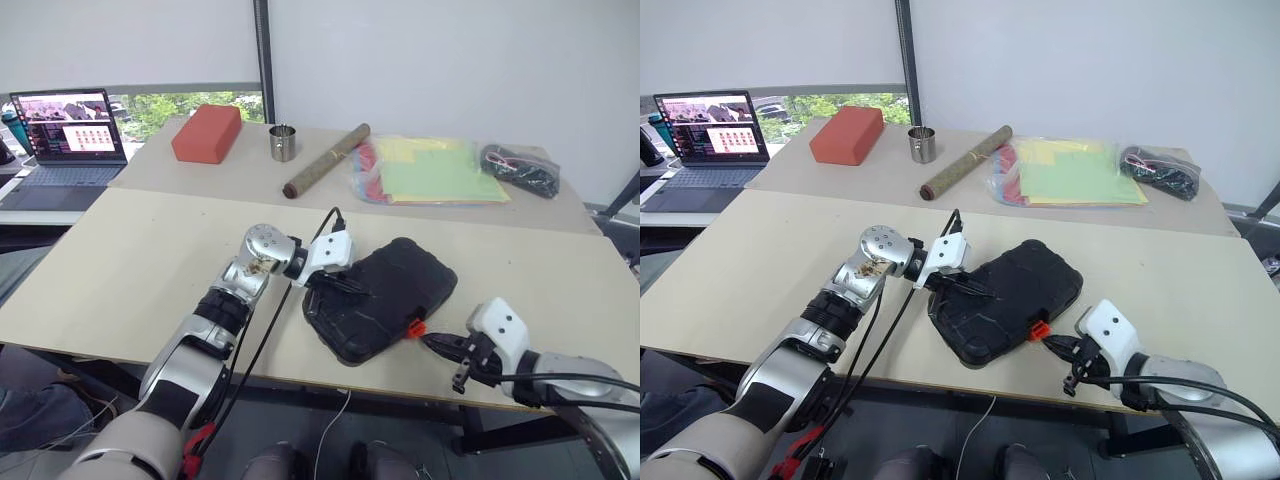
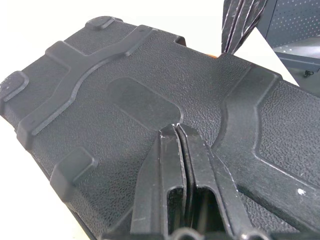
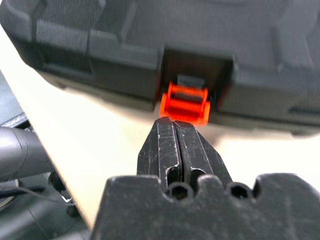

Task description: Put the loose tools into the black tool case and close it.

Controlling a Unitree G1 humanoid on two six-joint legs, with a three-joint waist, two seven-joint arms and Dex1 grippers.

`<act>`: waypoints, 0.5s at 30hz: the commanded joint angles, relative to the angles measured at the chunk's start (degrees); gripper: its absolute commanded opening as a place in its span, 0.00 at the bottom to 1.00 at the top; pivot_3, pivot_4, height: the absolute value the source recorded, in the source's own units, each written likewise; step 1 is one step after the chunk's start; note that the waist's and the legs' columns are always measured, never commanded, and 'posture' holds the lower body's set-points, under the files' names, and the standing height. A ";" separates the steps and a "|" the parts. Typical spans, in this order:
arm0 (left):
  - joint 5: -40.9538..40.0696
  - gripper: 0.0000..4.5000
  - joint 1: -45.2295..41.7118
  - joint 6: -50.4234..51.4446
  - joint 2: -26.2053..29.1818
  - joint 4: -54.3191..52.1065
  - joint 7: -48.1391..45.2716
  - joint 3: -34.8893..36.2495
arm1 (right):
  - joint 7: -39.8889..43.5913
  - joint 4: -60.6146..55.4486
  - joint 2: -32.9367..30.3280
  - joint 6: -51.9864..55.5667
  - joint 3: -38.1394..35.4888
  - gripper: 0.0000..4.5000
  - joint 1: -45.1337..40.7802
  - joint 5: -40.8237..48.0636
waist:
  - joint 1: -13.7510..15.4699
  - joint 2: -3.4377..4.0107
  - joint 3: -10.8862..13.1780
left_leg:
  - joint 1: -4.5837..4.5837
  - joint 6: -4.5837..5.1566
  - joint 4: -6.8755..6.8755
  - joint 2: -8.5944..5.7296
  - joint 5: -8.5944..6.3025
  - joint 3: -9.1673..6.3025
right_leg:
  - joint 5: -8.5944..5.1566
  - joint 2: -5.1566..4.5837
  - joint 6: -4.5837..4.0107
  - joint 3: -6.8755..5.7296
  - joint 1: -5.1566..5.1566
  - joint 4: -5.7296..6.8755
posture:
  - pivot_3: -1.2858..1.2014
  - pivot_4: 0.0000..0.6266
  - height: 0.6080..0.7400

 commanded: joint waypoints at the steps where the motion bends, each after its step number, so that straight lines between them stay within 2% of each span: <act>1: 3.24 0.02 2.21 -3.22 0.78 0.55 -0.67 -3.41 | -0.61 -1.60 0.40 -0.51 -1.11 0.00 1.80 -0.16 | -0.02 0.00 0.00 | 0.03 0.00 -0.01 0.00 0.00 0.00 | -0.01 0.00 0.02 0.00 0.02 0.00 | 0.52 0.24 0.98; 10: 4.82 0.02 0.55 -6.98 -0.28 4.64 -0.13 -4.25 | -3.29 5.53 3.59 -3.60 5.09 0.00 -4.10 -5.16 | -0.02 0.08 -0.09 | 0.14 0.05 -0.05 0.00 -0.07 0.00 | -0.03 -0.01 0.04 0.00 0.12 -0.04 | 0.52 0.24 0.98; 15: 5.20 0.02 0.03 -8.41 -0.36 6.74 -0.01 -4.47 | -3.33 1.41 4.85 1.64 2.22 0.00 -10.29 0.54 | -0.11 0.08 -0.09 | 0.12 0.12 -0.04 0.01 -0.06 0.01 | -0.02 -0.02 0.03 0.00 0.11 -0.04 | 0.52 0.24 0.98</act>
